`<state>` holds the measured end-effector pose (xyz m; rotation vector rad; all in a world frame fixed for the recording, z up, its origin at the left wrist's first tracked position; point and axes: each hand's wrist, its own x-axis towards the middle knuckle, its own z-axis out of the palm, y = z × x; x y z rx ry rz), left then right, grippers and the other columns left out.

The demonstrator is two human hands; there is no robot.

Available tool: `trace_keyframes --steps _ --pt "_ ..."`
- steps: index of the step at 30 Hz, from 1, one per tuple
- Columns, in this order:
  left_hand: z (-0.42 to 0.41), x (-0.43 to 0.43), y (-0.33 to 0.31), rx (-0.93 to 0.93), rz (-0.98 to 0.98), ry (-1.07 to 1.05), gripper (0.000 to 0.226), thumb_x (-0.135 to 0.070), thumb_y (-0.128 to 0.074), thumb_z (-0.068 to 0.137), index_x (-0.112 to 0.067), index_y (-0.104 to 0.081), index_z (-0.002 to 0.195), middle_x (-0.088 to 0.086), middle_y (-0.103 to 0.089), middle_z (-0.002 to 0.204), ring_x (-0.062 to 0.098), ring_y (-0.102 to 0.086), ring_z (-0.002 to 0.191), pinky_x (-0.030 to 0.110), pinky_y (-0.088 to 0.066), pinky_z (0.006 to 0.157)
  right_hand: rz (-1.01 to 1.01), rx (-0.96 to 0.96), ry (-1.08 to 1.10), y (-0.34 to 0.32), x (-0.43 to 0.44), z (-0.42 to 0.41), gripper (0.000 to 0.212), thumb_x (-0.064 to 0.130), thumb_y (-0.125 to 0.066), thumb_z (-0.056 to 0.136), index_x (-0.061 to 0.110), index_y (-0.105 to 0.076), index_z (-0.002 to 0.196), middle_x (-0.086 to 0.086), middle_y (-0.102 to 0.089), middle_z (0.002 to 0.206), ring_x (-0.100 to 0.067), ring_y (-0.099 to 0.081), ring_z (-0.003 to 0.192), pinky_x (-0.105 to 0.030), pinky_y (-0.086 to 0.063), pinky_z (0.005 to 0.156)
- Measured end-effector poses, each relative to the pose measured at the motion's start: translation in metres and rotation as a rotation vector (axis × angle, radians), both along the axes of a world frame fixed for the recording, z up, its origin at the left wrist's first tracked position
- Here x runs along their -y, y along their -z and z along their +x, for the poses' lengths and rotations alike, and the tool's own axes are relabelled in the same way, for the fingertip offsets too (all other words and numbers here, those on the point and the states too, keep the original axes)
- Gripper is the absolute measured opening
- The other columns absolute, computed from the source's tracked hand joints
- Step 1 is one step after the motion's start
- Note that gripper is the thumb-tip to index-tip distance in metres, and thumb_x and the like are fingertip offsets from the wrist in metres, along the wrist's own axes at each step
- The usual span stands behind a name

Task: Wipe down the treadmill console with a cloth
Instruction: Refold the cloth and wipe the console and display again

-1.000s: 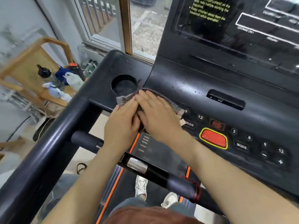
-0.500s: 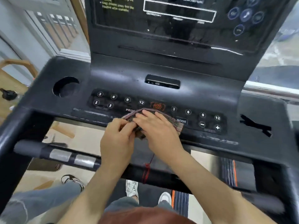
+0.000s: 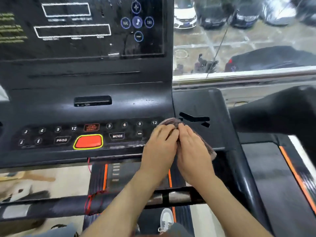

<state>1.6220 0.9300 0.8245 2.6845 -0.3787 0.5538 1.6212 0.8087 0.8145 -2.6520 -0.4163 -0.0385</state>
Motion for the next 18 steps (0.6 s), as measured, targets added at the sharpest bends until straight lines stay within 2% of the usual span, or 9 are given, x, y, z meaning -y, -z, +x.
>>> trace_keyframes --steps 3,7,9,10,12,13,15,16,18 --pt "0.029 0.003 -0.005 -0.116 0.158 -0.009 0.037 -0.009 -0.059 0.082 -0.006 -0.062 0.119 0.007 -0.063 0.119 0.02 -0.051 0.119 0.028 -0.029 0.111 -0.08 0.009 -0.017 -0.009 -0.001 0.029 0.057 0.03 -0.018 0.097 0.013 -0.025 0.151 -0.001 -0.032 0.155 -0.014 -0.024 0.145 -0.033 -0.017 0.117" --pt "0.054 -0.001 -0.012 -0.246 0.054 -0.098 0.052 -0.014 -0.043 0.096 -0.013 -0.033 0.147 0.002 -0.032 0.154 0.015 -0.024 0.143 0.022 -0.009 0.117 -0.169 -0.002 -0.078 -0.012 -0.006 0.076 0.057 0.027 -0.015 0.099 0.012 -0.014 0.154 0.002 -0.02 0.16 -0.012 -0.008 0.148 -0.039 -0.01 0.119" --pt "0.058 -0.002 -0.015 -0.279 0.083 -0.086 0.057 -0.017 -0.037 0.098 -0.014 -0.018 0.152 0.001 -0.015 0.16 0.013 -0.01 0.147 0.027 -0.006 0.12 -0.173 0.004 -0.092 -0.011 -0.011 0.098 0.06 0.028 -0.01 0.097 0.009 -0.014 0.154 -0.001 -0.018 0.161 -0.013 -0.007 0.149 -0.041 -0.007 0.119" --pt "0.057 -0.004 -0.017 -0.281 0.086 -0.076 0.058 -0.019 -0.034 0.098 -0.014 -0.016 0.153 0.001 -0.011 0.161 0.013 -0.007 0.148 0.029 -0.007 0.12 -0.144 -0.011 -0.089 -0.011 -0.014 0.107 0.058 0.027 -0.014 0.099 0.007 -0.016 0.153 -0.003 -0.02 0.16 -0.014 -0.009 0.149 -0.041 -0.006 0.119" --pt "0.049 -0.012 -0.02 -0.279 0.032 -0.108 0.059 -0.026 -0.028 0.094 -0.015 -0.022 0.152 0.0 -0.014 0.16 0.013 -0.009 0.148 0.028 -0.009 0.12 -0.036 -0.043 -0.069 -0.015 -0.022 0.126 0.053 0.024 -0.026 0.1 0.004 -0.023 0.15 -0.006 -0.03 0.156 -0.017 -0.02 0.146 -0.041 -0.008 0.119" --pt "0.041 -0.017 -0.019 -0.282 0.007 -0.144 0.059 -0.03 -0.025 0.092 -0.016 -0.029 0.15 -0.001 -0.02 0.159 0.012 -0.014 0.147 0.025 -0.012 0.118 0.037 -0.075 -0.043 -0.02 -0.026 0.135 0.05 0.023 -0.03 0.1 0.004 -0.03 0.146 -0.009 -0.039 0.15 -0.021 -0.031 0.14 -0.041 -0.016 0.117" --pt "0.026 -0.026 -0.012 -0.291 0.036 -0.219 0.058 -0.035 -0.023 0.092 -0.015 -0.044 0.142 0.002 -0.034 0.153 0.016 -0.029 0.143 0.027 -0.019 0.115 0.242 -0.183 0.04 -0.035 -0.036 0.157 0.038 0.024 -0.033 0.099 0.005 -0.046 0.129 -0.014 -0.057 0.122 -0.03 -0.05 0.118 -0.039 -0.036 0.095" --pt "0.019 -0.027 -0.009 -0.307 0.072 -0.235 0.057 -0.035 -0.024 0.092 -0.013 -0.049 0.139 0.005 -0.04 0.15 0.02 -0.035 0.14 0.031 -0.024 0.115 0.387 -0.257 0.07 -0.043 -0.041 0.165 0.031 0.025 -0.032 0.099 0.007 -0.05 0.117 -0.013 -0.058 0.104 -0.032 -0.053 0.104 -0.038 -0.037 0.081" --pt "0.014 -0.024 -0.001 -0.332 0.142 -0.245 0.054 -0.03 -0.028 0.093 -0.009 -0.051 0.137 0.01 -0.045 0.146 0.025 -0.042 0.136 0.04 -0.034 0.112 0.685 -0.326 0.109 -0.057 -0.051 0.175 0.025 0.025 -0.029 0.098 0.01 -0.049 0.099 -0.008 -0.053 0.087 -0.027 -0.05 0.089 -0.033 -0.032 0.071"
